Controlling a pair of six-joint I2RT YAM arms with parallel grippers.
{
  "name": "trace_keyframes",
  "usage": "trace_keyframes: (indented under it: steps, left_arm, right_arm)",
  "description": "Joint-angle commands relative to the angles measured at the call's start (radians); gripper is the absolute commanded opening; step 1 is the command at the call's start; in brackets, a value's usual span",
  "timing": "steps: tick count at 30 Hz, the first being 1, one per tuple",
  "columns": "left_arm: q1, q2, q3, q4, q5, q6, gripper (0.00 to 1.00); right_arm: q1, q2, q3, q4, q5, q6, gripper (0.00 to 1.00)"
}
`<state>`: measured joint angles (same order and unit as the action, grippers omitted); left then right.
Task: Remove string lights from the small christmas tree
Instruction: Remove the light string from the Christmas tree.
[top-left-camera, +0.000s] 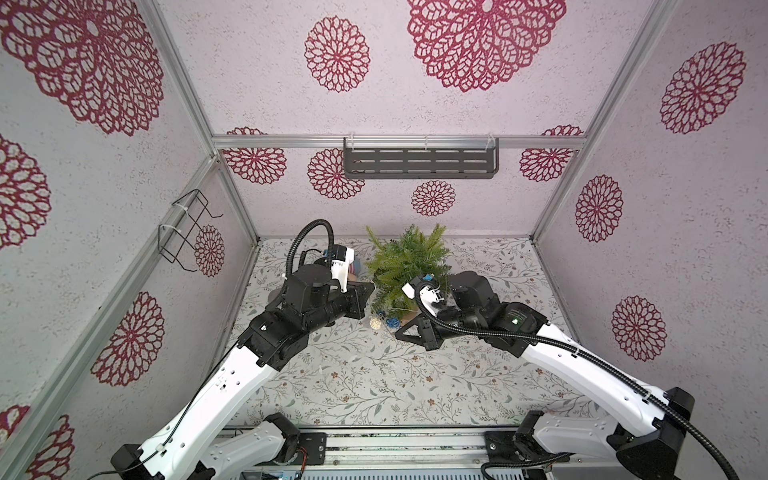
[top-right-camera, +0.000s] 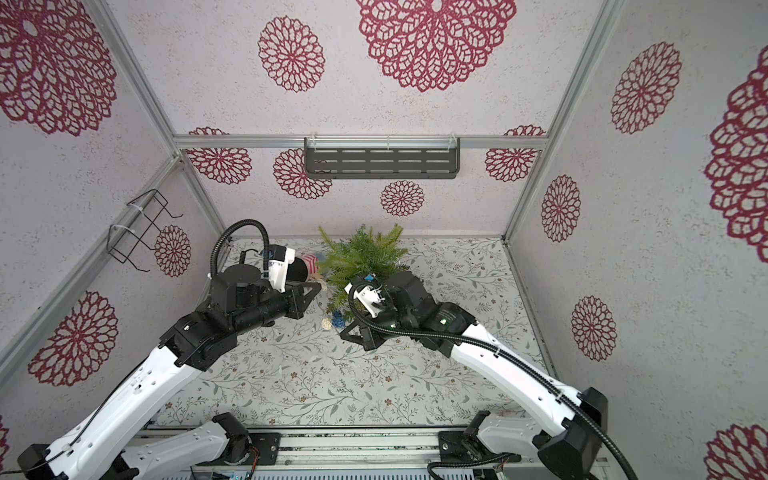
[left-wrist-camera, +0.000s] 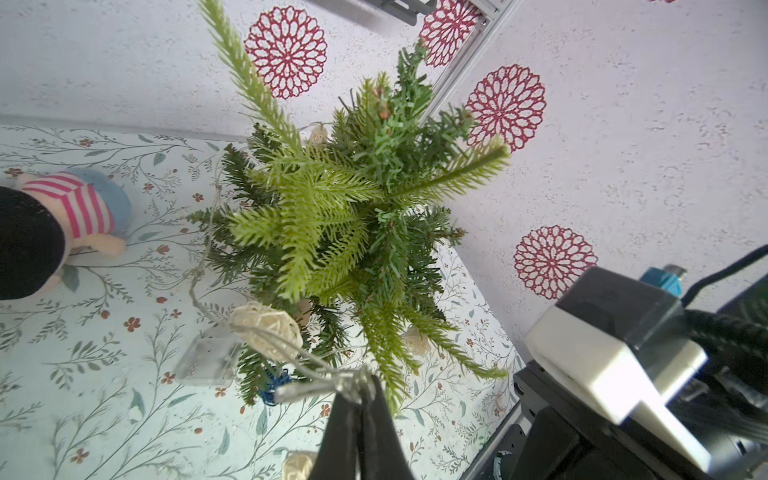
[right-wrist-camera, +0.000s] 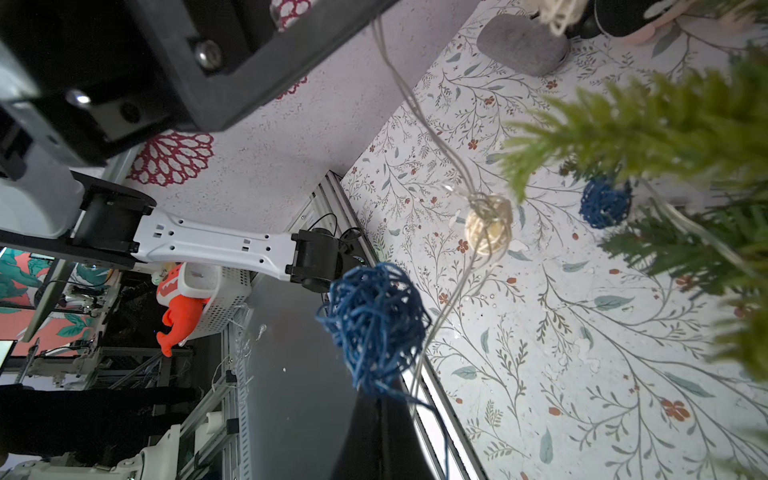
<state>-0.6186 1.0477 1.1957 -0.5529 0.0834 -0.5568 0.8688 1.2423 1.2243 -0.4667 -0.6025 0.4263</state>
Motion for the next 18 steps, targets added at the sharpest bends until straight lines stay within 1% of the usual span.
trace_keyframes:
  steps: [1,4,10,15,18]
  left_arm:
    - [0.039,0.003,0.018,-0.03,-0.028,0.035,0.0]
    - [0.08,0.0,0.016,-0.031,-0.001,0.027,0.0]
    - [0.119,-0.005,0.022,-0.028,0.015,0.031,0.0]
    - [0.155,-0.001,0.017,-0.016,0.032,0.04,0.0]
    - [0.194,-0.003,-0.001,0.011,0.035,0.033,0.0]
  right_arm:
    - [0.039,0.033,0.06,0.04,0.037,-0.061,0.0]
    - [0.071,0.078,0.096,0.032,0.059,-0.09,0.0]
    - [0.136,0.161,0.143,0.038,0.101,-0.144,0.0]
    - [0.173,0.249,0.2,0.051,0.129,-0.182,0.0]
    - [0.183,0.301,0.237,0.082,0.148,-0.194,0.0]
